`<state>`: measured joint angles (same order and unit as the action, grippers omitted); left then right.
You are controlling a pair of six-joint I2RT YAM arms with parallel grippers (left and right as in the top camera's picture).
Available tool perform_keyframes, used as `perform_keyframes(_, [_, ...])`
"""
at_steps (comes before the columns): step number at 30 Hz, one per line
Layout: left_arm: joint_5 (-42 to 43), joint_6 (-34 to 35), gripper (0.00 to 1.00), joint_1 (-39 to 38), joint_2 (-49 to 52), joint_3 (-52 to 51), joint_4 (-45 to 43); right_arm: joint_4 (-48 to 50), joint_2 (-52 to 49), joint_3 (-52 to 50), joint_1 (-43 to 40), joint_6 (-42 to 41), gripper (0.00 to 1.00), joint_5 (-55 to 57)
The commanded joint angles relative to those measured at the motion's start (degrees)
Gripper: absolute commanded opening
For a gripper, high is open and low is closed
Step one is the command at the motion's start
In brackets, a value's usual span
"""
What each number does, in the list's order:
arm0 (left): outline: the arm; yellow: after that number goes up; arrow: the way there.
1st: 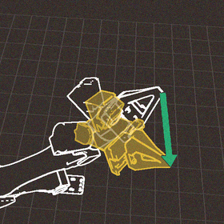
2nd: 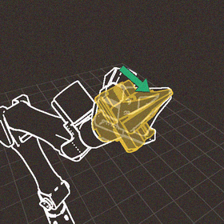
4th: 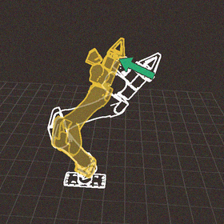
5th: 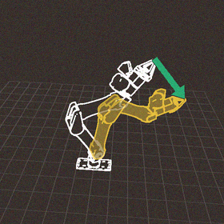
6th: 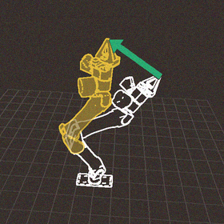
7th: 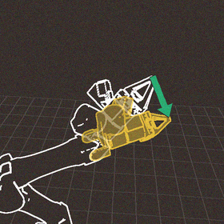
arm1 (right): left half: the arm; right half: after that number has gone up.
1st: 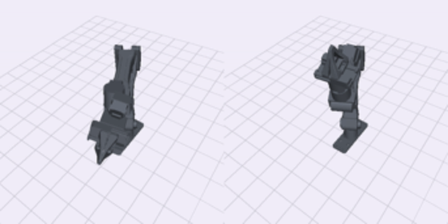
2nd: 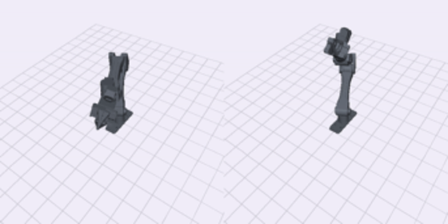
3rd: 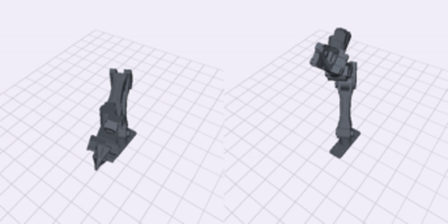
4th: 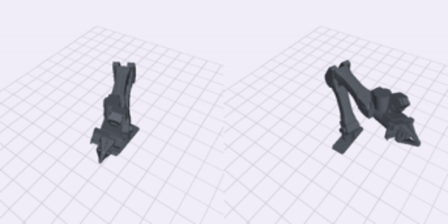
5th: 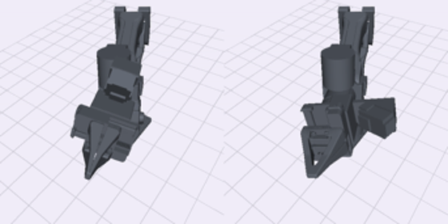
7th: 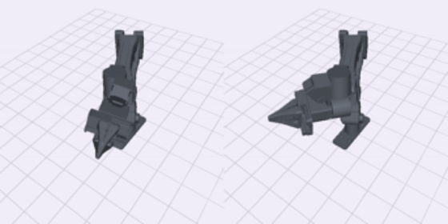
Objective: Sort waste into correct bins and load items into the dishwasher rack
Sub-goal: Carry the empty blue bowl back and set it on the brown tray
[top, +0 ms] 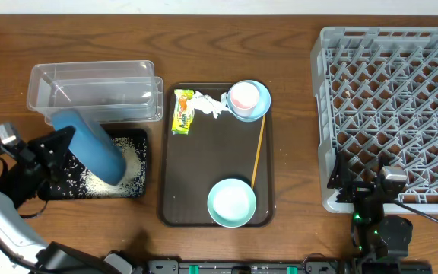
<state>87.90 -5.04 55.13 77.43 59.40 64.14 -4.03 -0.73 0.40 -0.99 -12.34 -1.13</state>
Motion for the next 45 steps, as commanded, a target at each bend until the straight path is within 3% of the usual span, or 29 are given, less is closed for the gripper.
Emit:
perform_keyframes(1, [2.23, -1.97, 0.06, 0.11, -2.62, 0.20, -1.70, -0.24, 0.39, -0.11, 0.07, 0.83, 0.99, -0.20])
perform_keyframes(6, [0.85, -0.20, 0.06, -2.82, -6.62, 2.32, -1.51, -0.24, 0.39, -0.11, 0.04, 0.83, 0.99, -0.20])
perform_keyframes(10, [-23.19, 9.01, 0.06, -8.72, -10.25, 8.35, -0.50, -0.22, 0.39, -0.09, 0.04, 0.83, 0.99, -0.20])
perform_keyframes(18, [-41.03, 14.86, 0.06, -34.03, -15.28, 20.46, 1.44, -0.24, 0.39, -0.11, 0.07, 0.83, 0.99, -0.20])
perform_keyframes(23, [-45.99, 18.16, 0.06, -53.51, -14.27, 20.65, -1.86, -0.24, 0.39, -0.11, 0.04, 0.83, 0.99, -0.20])
perform_keyframes(28, [-62.51, 23.74, 0.06, -69.46, -9.62, 20.55, -3.23, -0.24, 0.39, -0.11, 0.04, 0.83, 0.99, -0.20])
perform_keyframes(32, [-70.99, 24.24, 0.06, -80.02, -3.02, 20.55, -5.18, -0.24, 0.39, -0.11, 0.04, 0.83, 0.99, -0.20])
perform_keyframes(36, [-81.68, 24.26, 0.06, -86.36, 4.46, 20.55, -8.96, -0.24, 0.39, -0.11, 0.04, 0.83, 0.99, -0.20])
perform_keyframes(45, [-81.94, 30.32, 0.06, -92.56, 19.06, 20.55, -12.94, -0.24, 0.39, -0.09, 0.04, 0.83, 0.99, -0.20])
